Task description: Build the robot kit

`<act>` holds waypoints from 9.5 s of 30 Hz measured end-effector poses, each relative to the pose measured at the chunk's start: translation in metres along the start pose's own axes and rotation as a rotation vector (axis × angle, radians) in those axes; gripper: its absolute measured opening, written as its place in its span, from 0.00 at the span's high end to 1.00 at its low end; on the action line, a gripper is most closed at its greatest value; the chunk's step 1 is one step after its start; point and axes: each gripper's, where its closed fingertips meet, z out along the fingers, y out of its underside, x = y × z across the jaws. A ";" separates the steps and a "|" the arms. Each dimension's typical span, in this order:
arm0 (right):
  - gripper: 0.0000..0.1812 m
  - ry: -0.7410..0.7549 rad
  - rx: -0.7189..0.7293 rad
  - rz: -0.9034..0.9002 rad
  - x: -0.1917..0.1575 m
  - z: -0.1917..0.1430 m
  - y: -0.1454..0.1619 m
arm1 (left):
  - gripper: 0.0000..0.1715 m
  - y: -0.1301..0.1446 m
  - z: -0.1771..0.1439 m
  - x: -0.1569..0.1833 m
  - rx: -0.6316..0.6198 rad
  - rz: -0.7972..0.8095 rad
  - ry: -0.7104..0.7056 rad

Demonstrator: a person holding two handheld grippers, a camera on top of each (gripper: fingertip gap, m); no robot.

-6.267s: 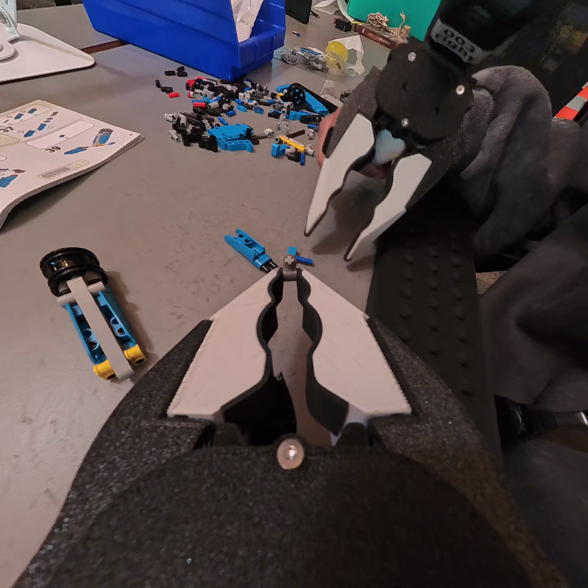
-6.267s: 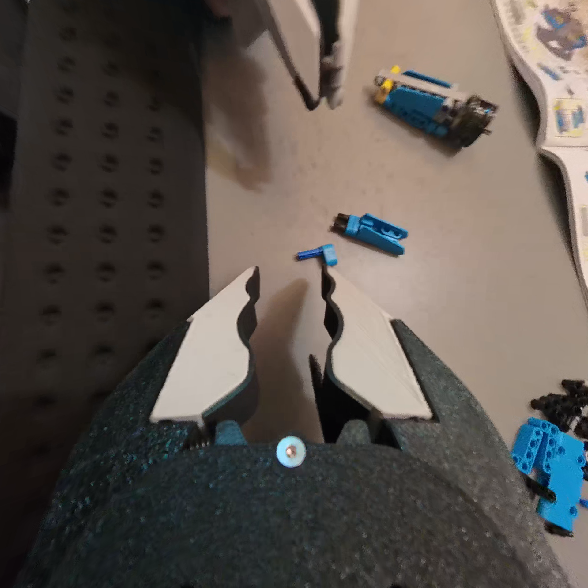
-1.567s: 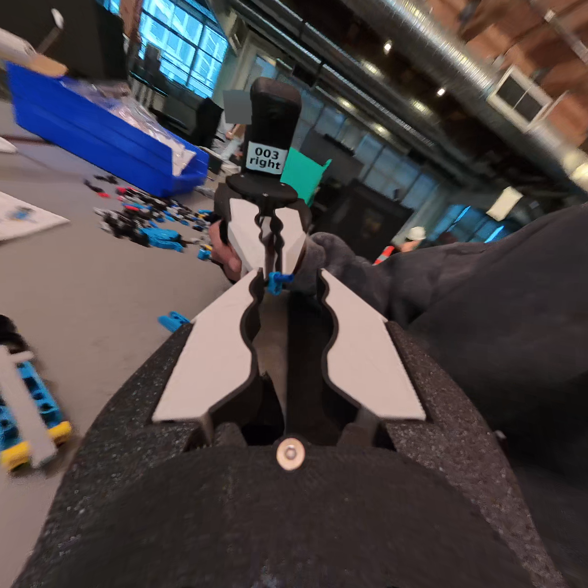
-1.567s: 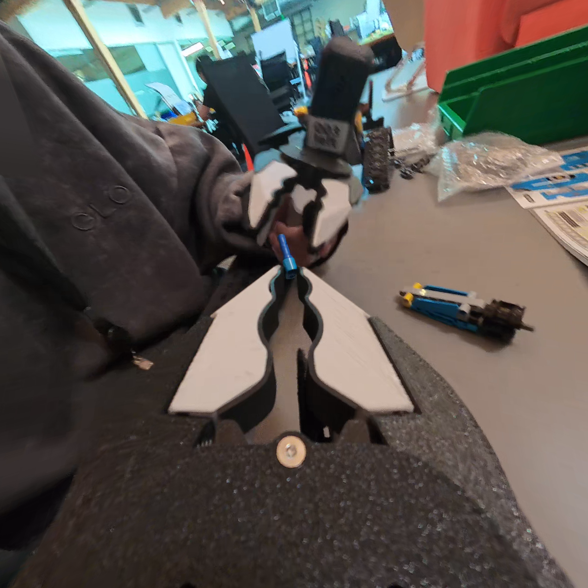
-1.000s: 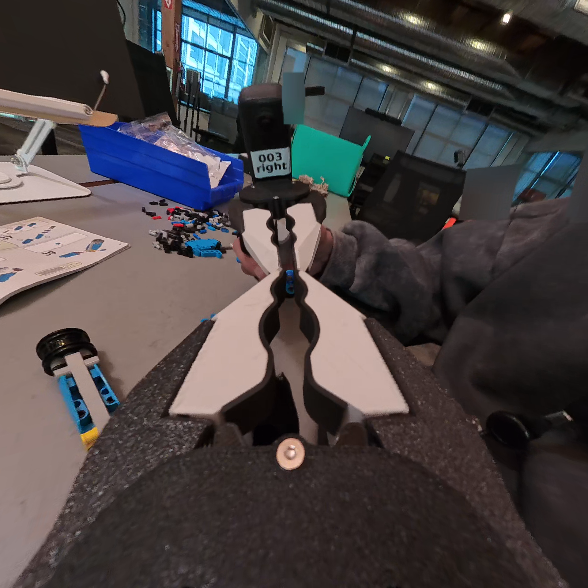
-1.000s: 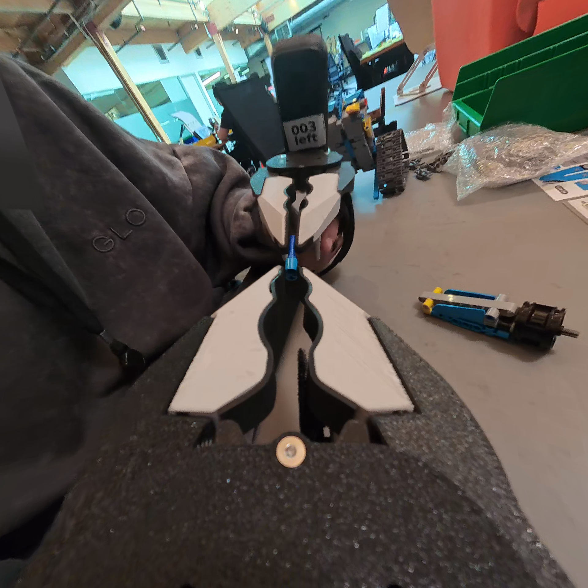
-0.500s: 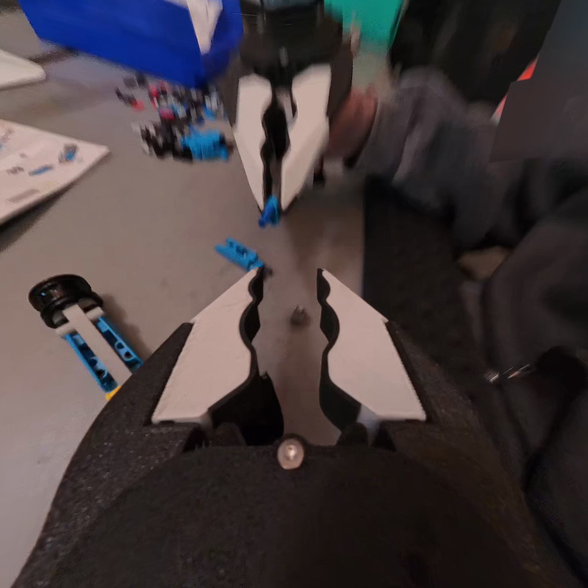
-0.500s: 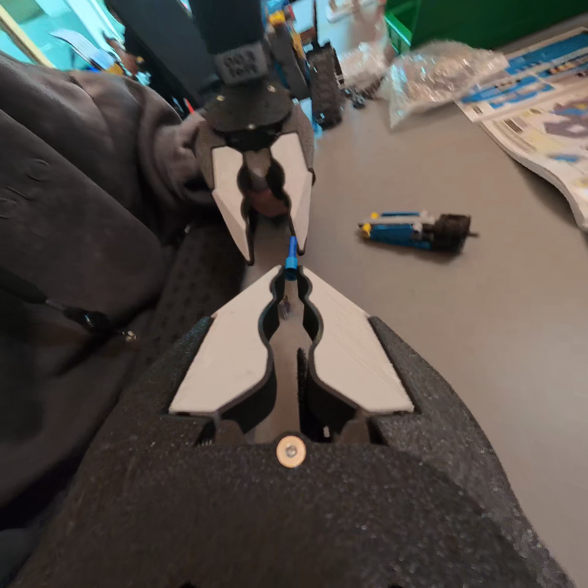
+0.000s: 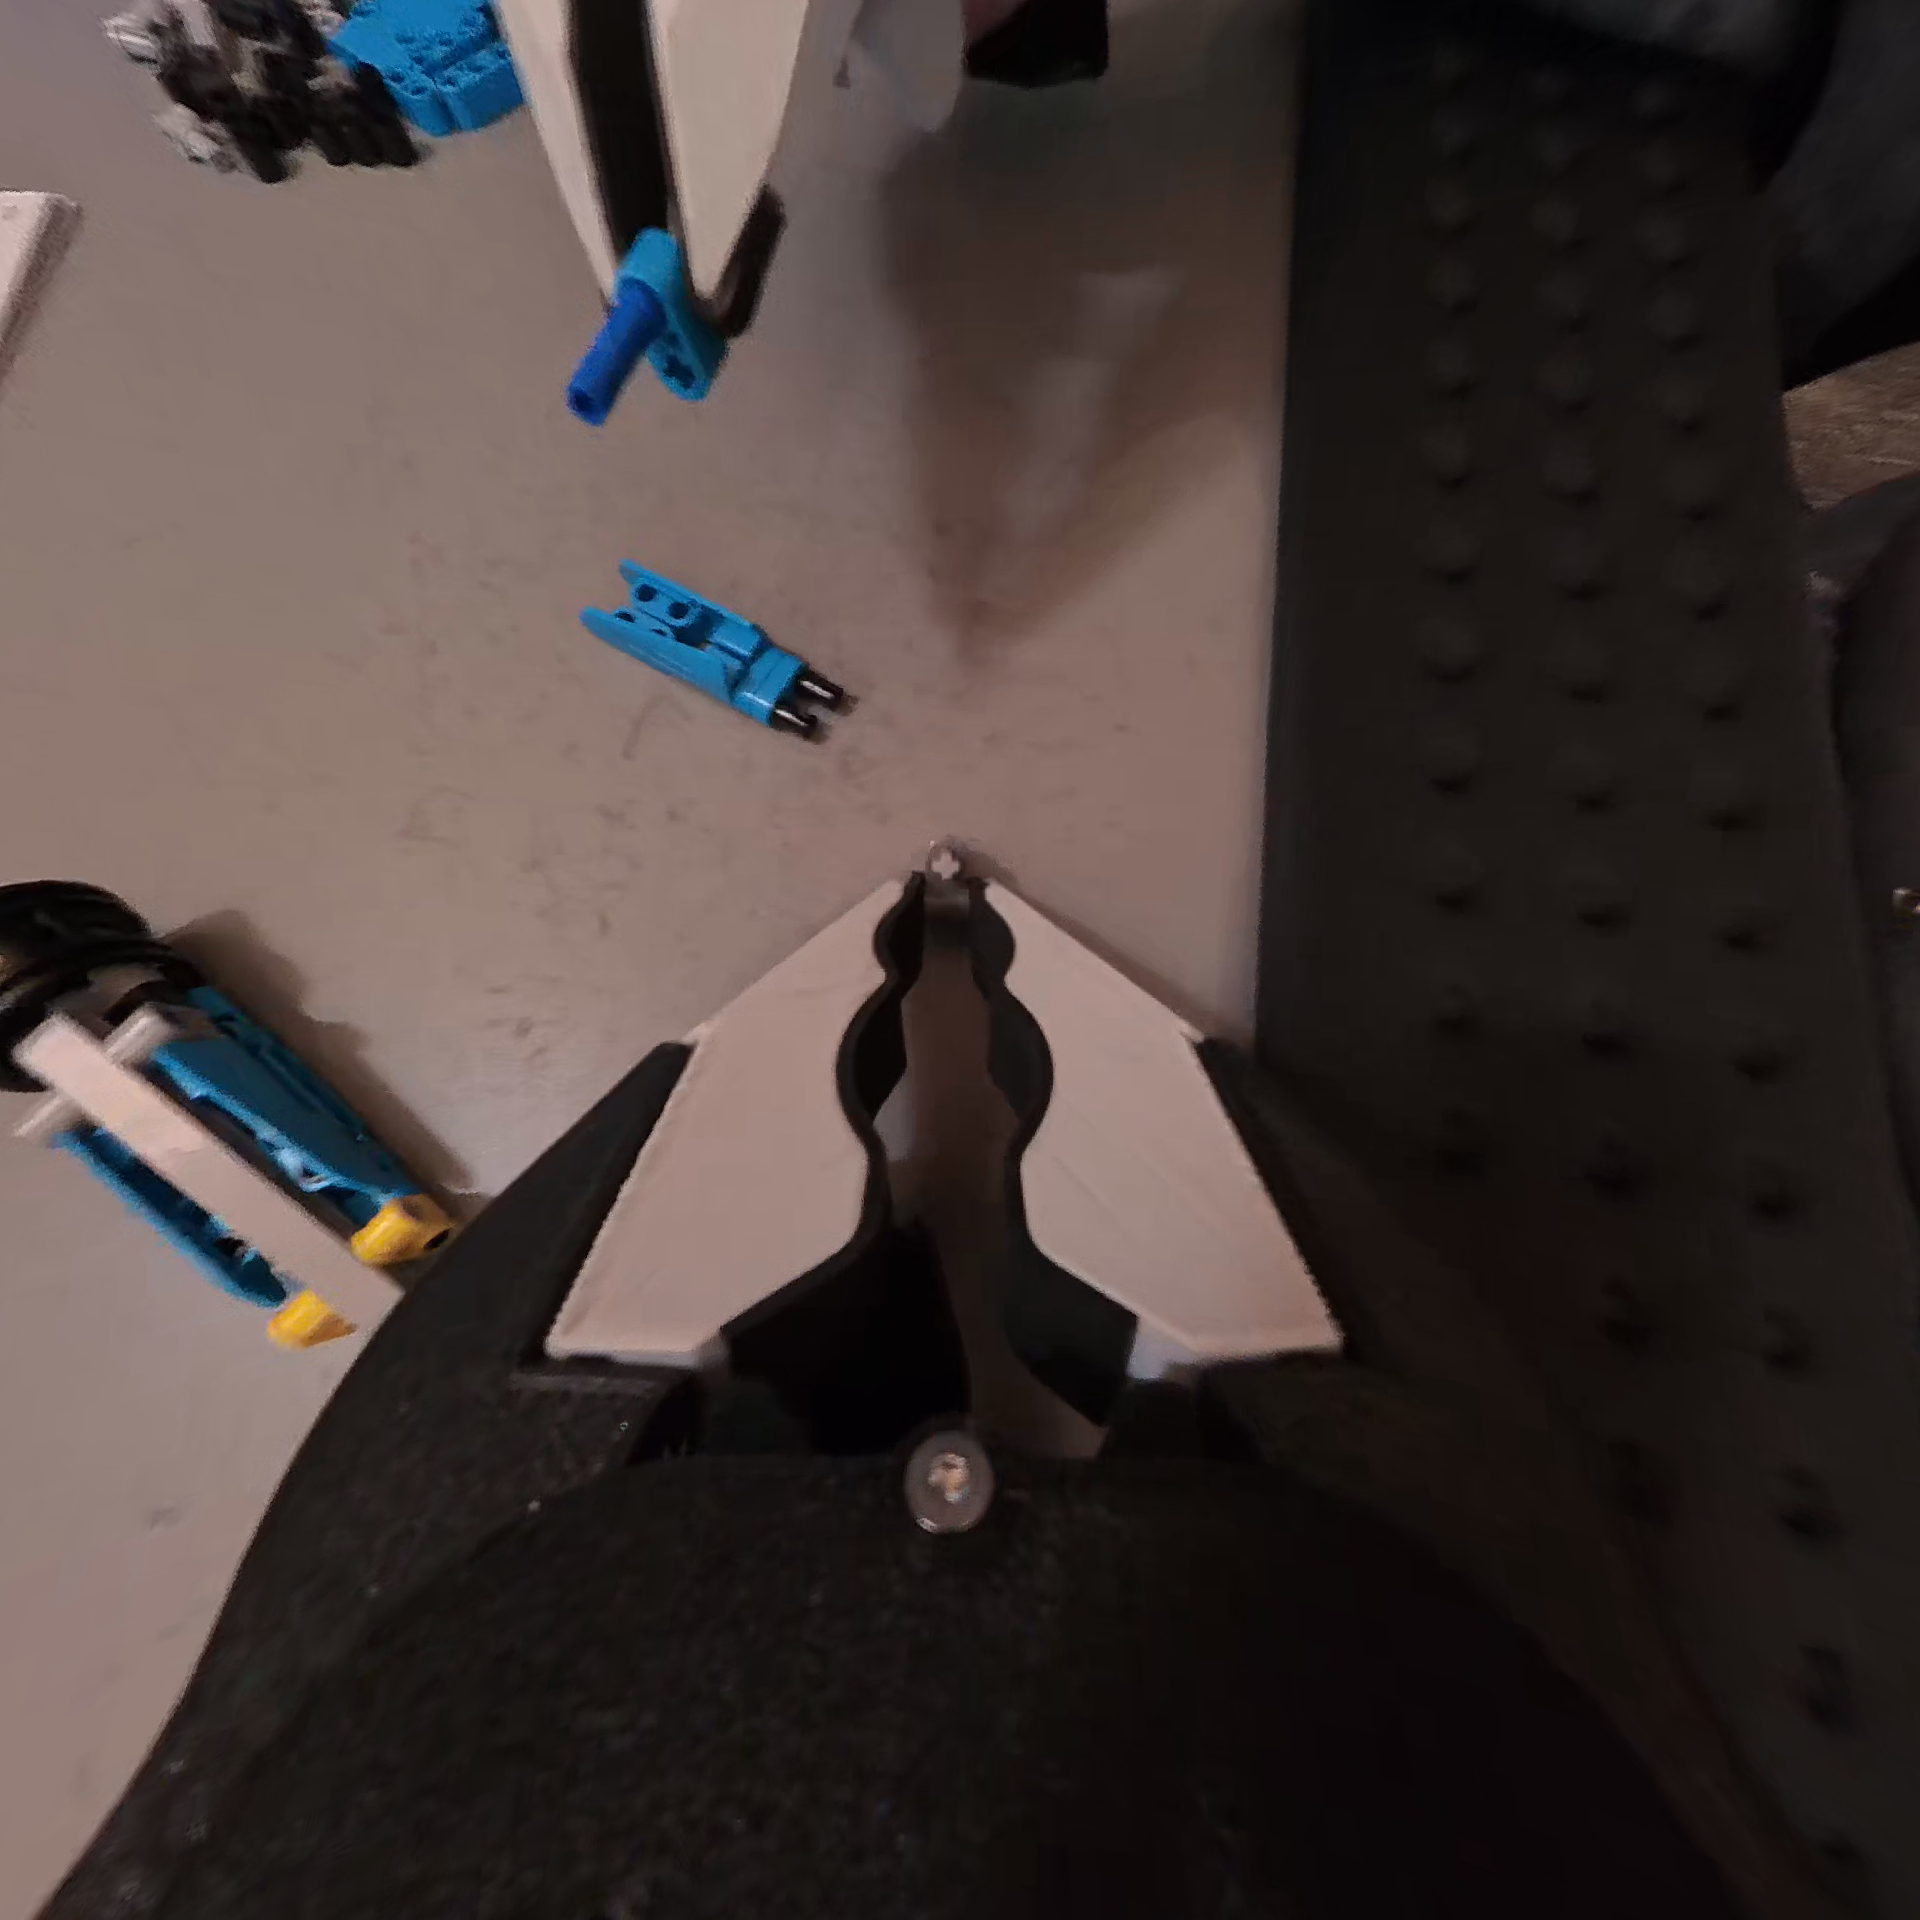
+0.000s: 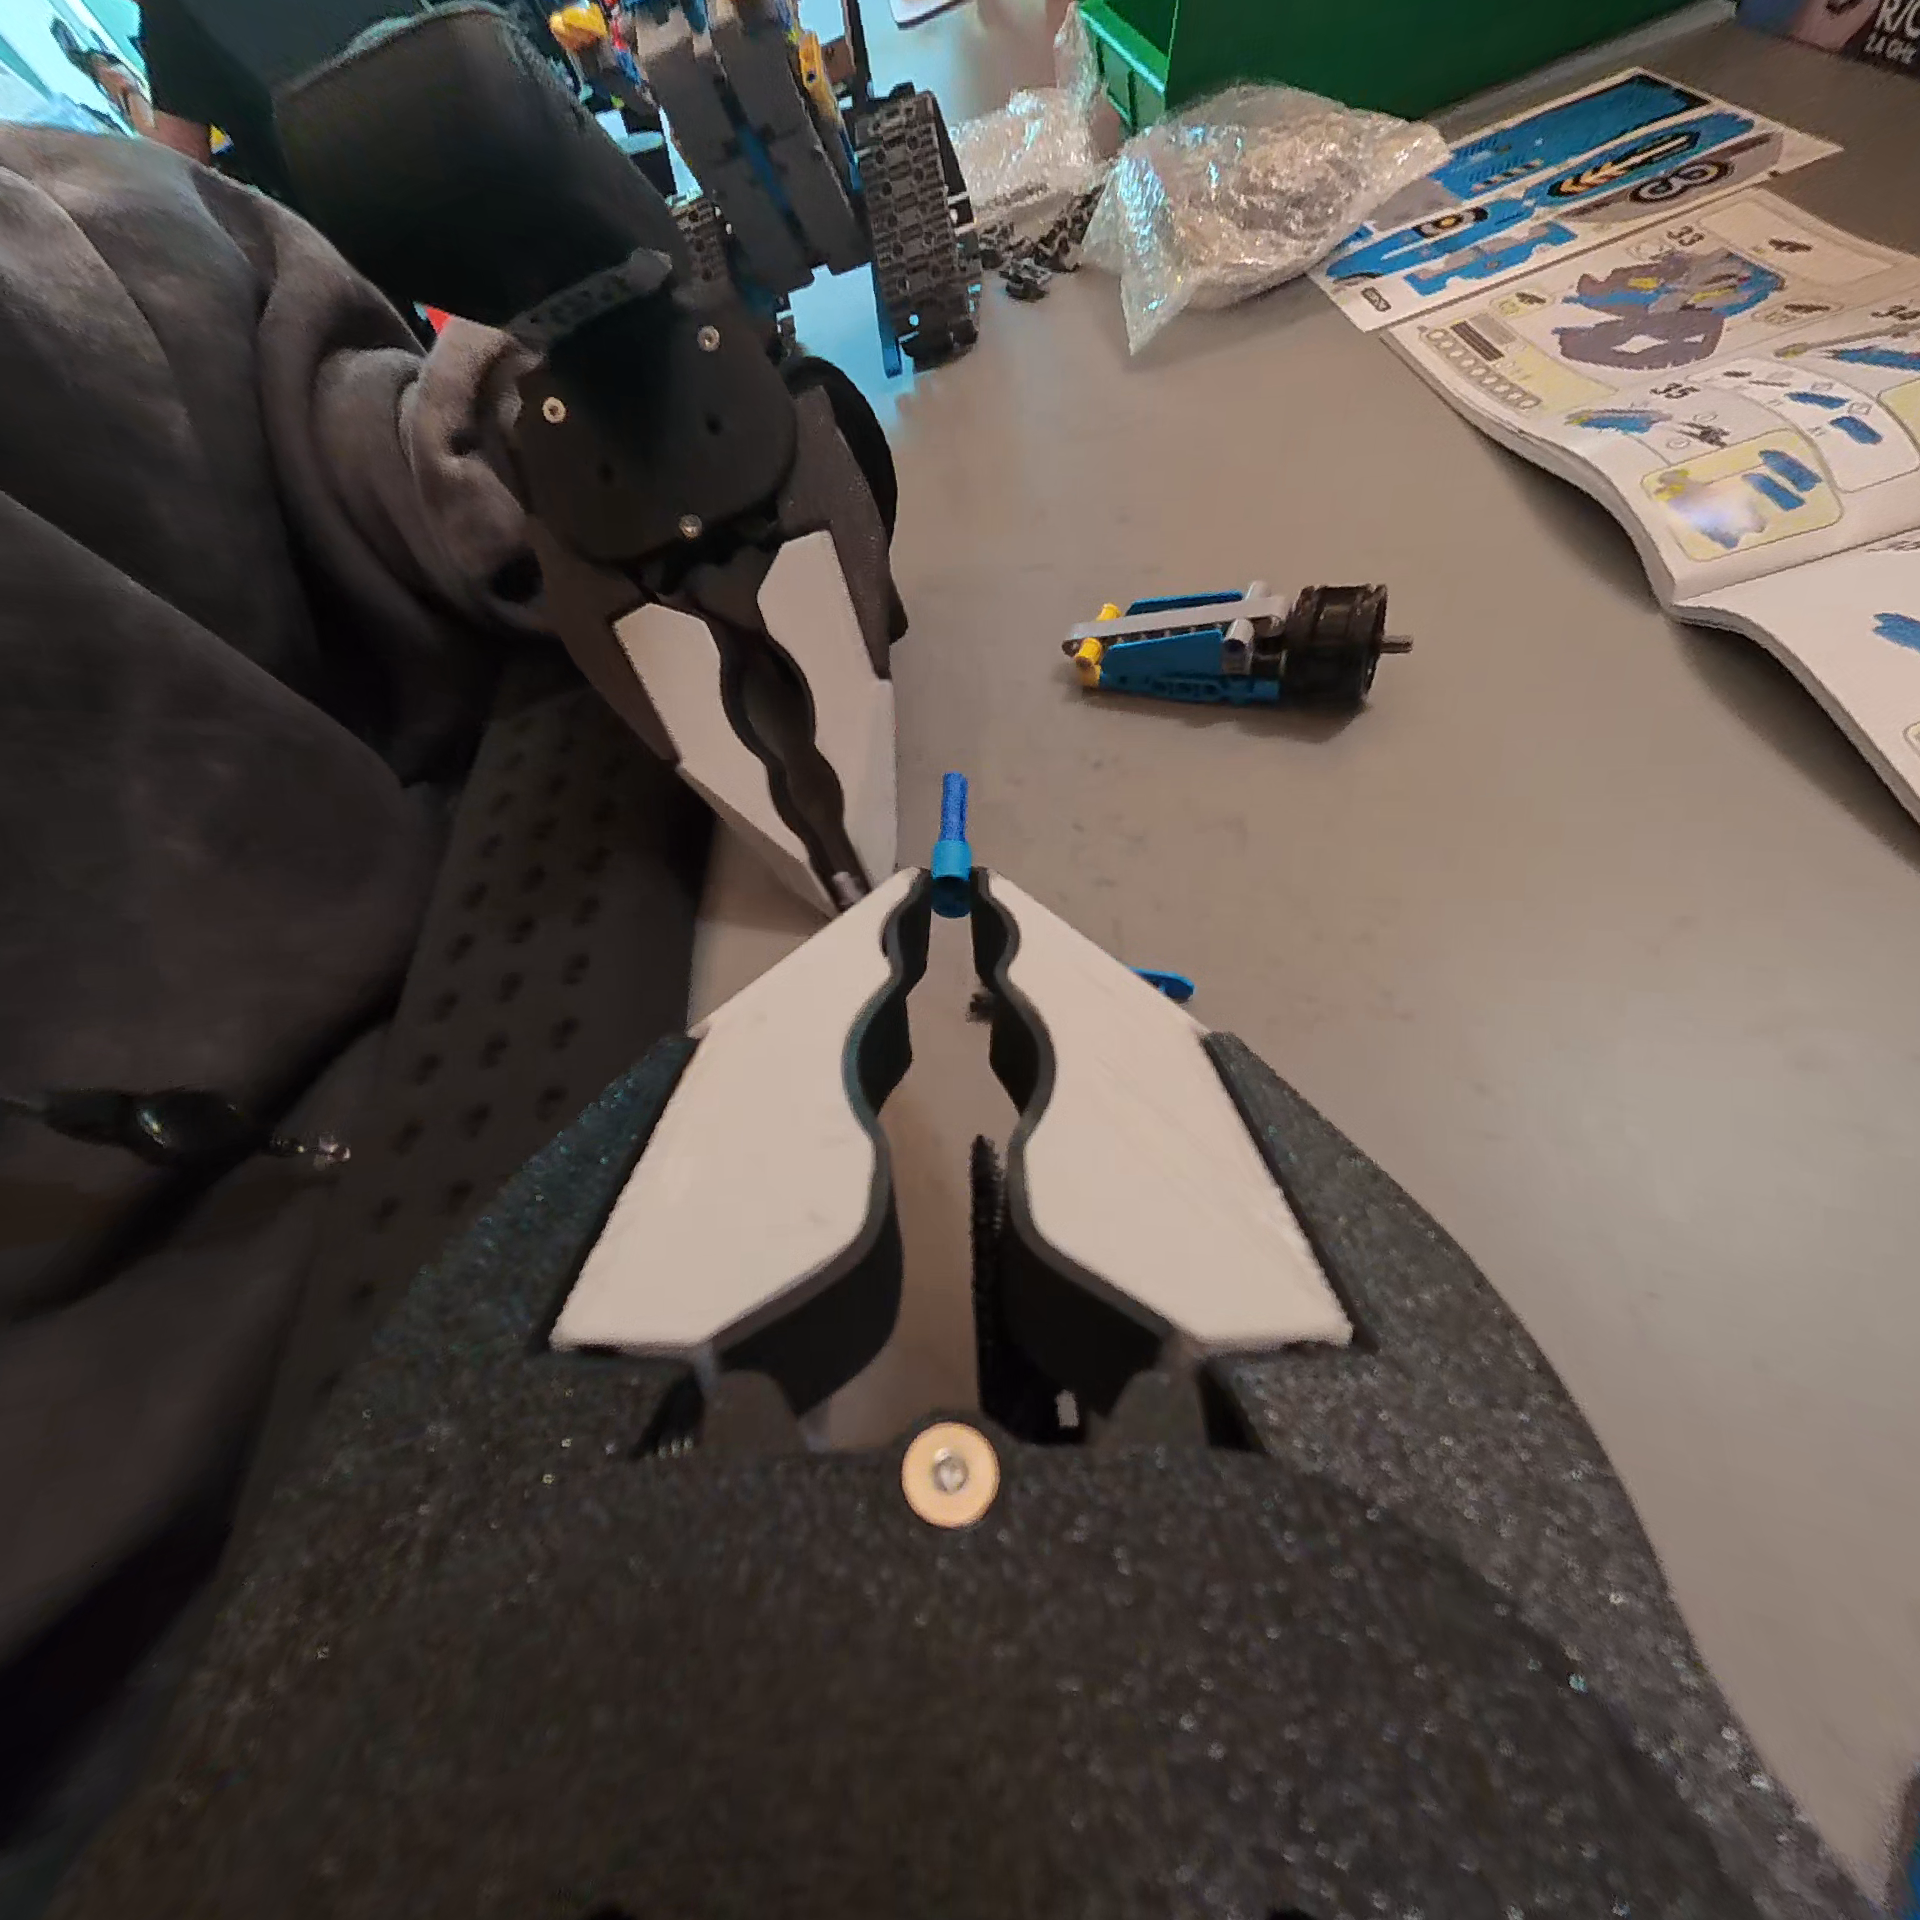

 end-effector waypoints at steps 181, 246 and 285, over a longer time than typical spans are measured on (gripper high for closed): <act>0.96 0.080 0.310 -0.555 -0.046 0.050 -0.072 | 0.97 -0.059 -0.100 -0.019 0.784 -0.945 0.535; 0.90 -0.115 -0.225 -0.230 -0.022 0.040 0.024 | 0.96 -0.032 -0.061 -0.008 0.318 -0.219 -0.163; 0.98 -0.261 0.041 -0.247 -0.066 0.048 -0.025 | 0.96 -0.056 -0.075 0.015 0.505 -0.144 -0.020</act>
